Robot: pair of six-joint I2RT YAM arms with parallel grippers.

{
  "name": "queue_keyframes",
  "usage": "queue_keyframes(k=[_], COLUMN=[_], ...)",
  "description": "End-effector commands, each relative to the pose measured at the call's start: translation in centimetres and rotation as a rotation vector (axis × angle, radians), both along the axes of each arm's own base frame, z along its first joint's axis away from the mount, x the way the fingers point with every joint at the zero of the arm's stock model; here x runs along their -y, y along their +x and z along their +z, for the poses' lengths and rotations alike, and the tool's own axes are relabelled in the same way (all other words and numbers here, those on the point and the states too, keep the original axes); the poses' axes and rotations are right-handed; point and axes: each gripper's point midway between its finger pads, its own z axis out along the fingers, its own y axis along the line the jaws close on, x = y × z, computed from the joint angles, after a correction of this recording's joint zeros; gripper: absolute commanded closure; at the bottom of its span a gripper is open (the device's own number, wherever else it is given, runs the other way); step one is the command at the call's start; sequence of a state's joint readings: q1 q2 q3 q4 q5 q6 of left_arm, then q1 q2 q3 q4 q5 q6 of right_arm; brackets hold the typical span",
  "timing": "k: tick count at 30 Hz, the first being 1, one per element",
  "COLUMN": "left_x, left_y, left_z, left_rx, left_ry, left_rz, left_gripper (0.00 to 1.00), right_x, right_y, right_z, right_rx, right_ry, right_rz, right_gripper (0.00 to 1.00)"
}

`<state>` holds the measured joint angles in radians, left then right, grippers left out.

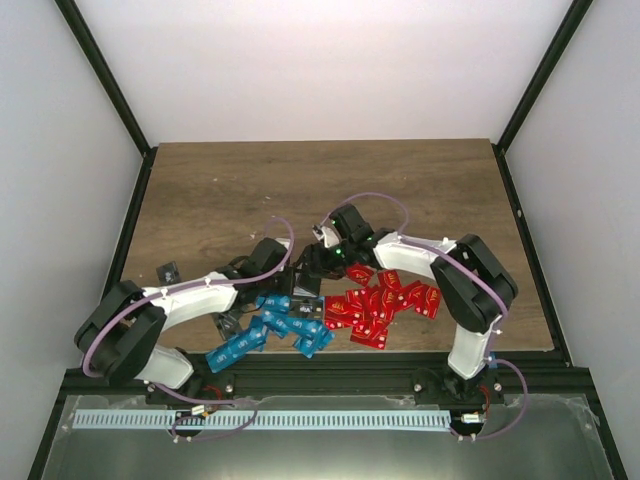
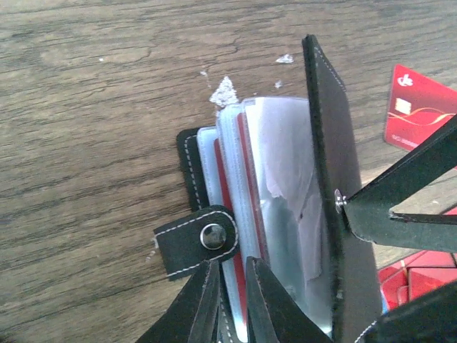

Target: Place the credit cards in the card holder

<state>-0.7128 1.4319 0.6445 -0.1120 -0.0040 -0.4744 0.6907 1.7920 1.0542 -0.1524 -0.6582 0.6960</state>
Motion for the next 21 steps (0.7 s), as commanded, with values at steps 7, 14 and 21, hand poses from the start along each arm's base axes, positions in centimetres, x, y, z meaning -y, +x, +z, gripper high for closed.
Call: queue_keyframes(k=[7, 14, 21], left_x=[-0.6, -1.7, -2.0], left_y=[0.1, -0.9, -0.8], left_z=[-0.5, -0.3, -1.5], left_rx=[0.005, 0.020, -0.004], left_ry=[0.035, 0.044, 0.086], left_rz=[0.005, 0.008, 0.012], left_gripper=[0.86, 0.61, 0.56], right_x=[-1.7, -1.0, -0.8], right_y=[0.6, 0.4, 0.2], right_z=[-0.2, -1.4, -2.6], right_rx=[0.026, 0.028, 0.016], right_ry=[-0.013, -0.064, -0.083], right_rz=[0.043, 0.038, 0.045], right_gripper=[0.34, 0.34, 0.34])
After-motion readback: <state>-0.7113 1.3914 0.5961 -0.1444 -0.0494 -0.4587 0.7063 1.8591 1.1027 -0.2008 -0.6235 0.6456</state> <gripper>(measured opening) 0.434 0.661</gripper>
